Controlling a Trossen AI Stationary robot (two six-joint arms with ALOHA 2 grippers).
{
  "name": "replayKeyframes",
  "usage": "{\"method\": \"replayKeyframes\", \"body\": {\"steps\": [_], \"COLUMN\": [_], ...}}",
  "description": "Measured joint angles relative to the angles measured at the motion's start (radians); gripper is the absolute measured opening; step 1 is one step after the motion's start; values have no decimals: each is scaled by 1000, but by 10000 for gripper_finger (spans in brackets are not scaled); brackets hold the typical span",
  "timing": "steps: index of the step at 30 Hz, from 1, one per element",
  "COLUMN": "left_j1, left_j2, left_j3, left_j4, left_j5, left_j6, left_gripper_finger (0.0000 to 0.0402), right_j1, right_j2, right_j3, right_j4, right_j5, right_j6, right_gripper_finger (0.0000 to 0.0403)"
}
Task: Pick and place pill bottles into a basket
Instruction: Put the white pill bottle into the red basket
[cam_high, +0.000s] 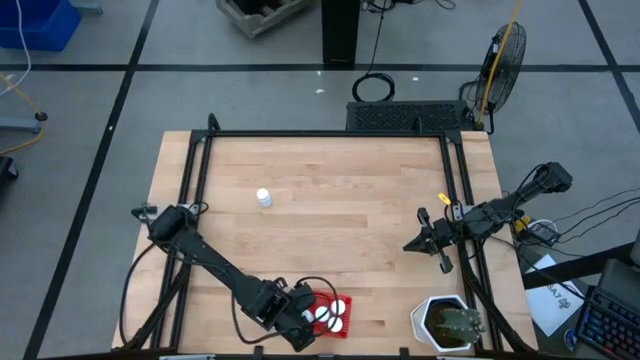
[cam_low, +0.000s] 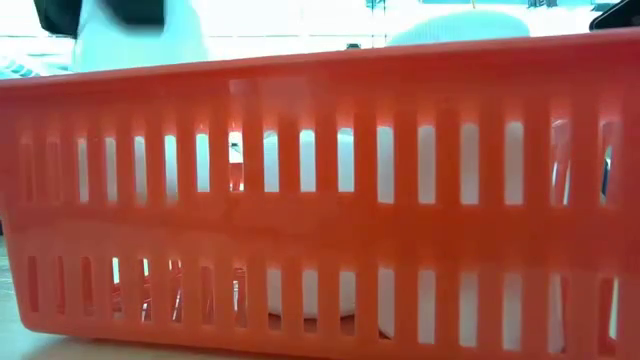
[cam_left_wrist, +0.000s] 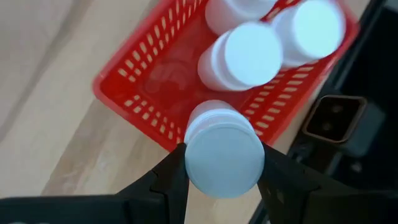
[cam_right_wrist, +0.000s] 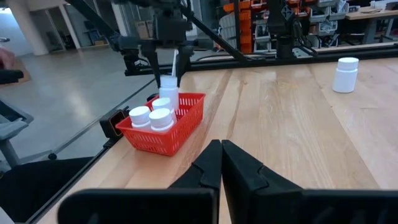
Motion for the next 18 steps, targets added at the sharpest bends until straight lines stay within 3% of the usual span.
{"method": "replayKeyframes", "body": {"steps": [13, 18], "left_j1": [8, 13], "left_j2": [50, 50], "left_j3": [-1, -1], "left_j4": [19, 85], "left_j5": [40, 40], "left_j6": [41, 72], "left_gripper_finger": [162, 195], "right_j1": [0, 0], "right_j2": [1, 1], "right_j3": [0, 0], "right_j4": [1, 1], "right_j5": [0, 0], "right_j6": [0, 0], "right_gripper_finger": [4, 4]}}
